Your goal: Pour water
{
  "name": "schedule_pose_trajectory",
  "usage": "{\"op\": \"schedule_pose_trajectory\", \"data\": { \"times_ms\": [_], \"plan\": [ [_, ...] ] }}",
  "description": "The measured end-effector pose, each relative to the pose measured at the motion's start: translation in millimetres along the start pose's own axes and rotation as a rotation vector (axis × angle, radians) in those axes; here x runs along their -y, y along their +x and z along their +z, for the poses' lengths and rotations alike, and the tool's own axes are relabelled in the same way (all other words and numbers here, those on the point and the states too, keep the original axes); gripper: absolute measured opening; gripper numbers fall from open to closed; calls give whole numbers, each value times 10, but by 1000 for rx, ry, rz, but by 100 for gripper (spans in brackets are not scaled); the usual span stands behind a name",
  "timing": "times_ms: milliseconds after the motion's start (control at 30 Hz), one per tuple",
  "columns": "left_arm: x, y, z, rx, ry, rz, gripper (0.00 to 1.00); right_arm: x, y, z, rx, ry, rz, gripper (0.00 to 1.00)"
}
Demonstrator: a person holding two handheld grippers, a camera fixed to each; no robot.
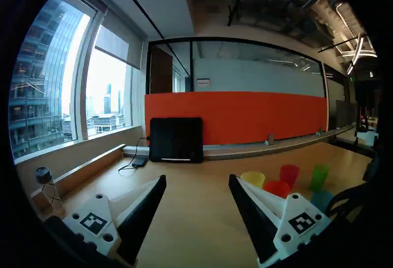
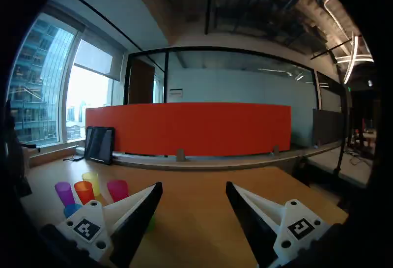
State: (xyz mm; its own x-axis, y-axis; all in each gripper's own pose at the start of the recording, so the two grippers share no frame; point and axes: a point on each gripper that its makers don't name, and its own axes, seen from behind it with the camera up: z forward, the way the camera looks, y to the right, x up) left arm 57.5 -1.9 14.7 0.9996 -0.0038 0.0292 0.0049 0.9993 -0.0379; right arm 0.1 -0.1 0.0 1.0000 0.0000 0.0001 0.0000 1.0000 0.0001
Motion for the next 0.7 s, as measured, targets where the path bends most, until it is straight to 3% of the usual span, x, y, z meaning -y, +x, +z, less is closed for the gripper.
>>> {"op": "schedule_pose_trajectory", "data": {
  "times_ms": [267,700],
  "plan": [
    [-16,431,85,12,-29,-1,94,96,261,40,21,35,6,100],
    [-4,1170,206,-4,-64,-6,94,132,932,118,19,71,-11,100]
  ]
}}
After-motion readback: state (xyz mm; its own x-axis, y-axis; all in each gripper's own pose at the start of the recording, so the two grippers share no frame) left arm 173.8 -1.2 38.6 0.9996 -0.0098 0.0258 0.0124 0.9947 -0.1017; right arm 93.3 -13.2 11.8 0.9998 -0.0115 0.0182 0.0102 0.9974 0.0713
